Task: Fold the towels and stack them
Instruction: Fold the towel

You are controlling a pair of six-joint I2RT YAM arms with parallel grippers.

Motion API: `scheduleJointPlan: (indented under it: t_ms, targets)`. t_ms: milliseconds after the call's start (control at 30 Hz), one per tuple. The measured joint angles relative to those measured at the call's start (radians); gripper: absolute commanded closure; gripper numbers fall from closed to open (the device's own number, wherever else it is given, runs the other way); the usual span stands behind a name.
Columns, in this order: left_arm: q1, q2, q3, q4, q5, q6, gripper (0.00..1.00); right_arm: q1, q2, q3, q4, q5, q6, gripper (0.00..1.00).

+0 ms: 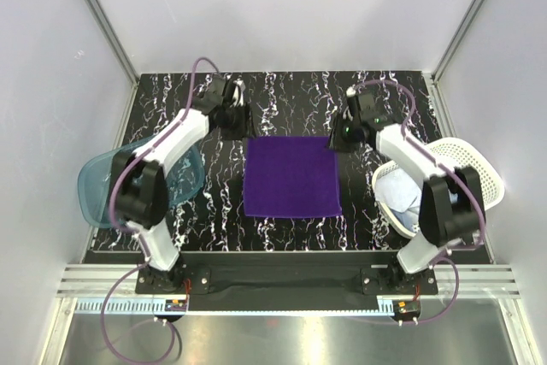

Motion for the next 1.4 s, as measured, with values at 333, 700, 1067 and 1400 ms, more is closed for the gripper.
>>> scheduleJointPlan:
  t_ms: [333, 700, 1067, 1400]
  targets:
    - [0.040, 0.325, 0.307, -0.066, -0.020, 0.163, 0.51, -0.178, 0.394, 0.367, -0.033, -0.166, -0.211, 0.62]
    - [0.061, 0.461, 0.342, -0.066, -0.006, 0.272, 0.51, -0.214, 0.594, 0.541, -0.146, -0.291, -0.423, 0.71]
    - [0.069, 0.505, 0.359, -0.044, 0.024, 0.323, 0.51, -0.225, 0.681, 0.615, -0.171, -0.328, -0.479, 0.73]
    - [0.068, 0.512, 0.381, -0.044, 0.021, 0.356, 0.50, -0.228, 0.693, 0.623, -0.186, -0.303, -0.432, 0.62]
